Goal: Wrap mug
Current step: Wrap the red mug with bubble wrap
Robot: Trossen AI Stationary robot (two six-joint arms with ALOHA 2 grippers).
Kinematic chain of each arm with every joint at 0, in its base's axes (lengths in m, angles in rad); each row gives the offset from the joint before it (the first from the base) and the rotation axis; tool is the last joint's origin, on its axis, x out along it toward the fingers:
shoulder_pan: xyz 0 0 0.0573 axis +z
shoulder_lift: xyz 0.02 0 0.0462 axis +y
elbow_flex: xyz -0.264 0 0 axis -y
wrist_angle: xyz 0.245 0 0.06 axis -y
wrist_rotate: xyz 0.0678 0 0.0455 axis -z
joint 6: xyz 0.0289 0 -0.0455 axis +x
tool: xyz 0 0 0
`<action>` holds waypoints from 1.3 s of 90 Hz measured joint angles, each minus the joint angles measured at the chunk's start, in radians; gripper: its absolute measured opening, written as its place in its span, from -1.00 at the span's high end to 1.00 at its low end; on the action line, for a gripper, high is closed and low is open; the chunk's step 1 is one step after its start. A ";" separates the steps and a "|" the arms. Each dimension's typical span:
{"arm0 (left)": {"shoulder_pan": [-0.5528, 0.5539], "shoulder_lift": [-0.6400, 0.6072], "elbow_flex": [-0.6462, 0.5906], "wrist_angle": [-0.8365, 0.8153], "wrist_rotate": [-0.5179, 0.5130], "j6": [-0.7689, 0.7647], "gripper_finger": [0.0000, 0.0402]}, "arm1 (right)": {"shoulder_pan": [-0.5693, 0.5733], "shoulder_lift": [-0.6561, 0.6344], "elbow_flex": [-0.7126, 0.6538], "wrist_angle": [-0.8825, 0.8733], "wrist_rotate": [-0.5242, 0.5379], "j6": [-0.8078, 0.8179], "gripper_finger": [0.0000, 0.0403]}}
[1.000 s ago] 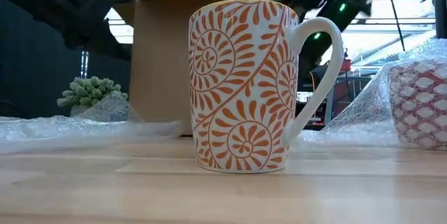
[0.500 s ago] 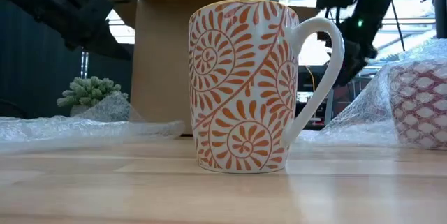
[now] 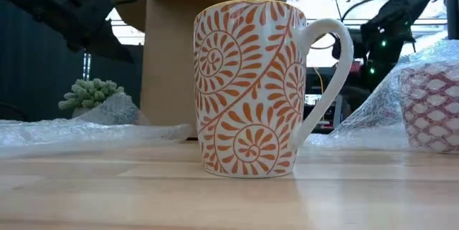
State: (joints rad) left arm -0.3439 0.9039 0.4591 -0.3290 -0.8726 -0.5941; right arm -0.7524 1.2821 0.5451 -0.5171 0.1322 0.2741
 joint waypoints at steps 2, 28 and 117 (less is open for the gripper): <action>0.000 0.000 0.000 0.000 0.000 0.000 1.00 | -0.004 0.012 -0.003 0.001 0.000 -0.004 -0.32; 0.000 0.000 0.000 0.008 0.009 0.000 1.00 | -0.013 0.072 -0.012 0.041 -0.021 -0.094 0.04; -0.112 -0.003 0.182 0.007 0.180 0.050 1.00 | 0.108 -0.386 0.137 -0.282 -0.067 0.197 0.99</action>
State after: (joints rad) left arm -0.4555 0.9009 0.6415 -0.3218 -0.6929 -0.5438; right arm -0.6440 0.8966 0.6823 -0.7991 0.0656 0.4711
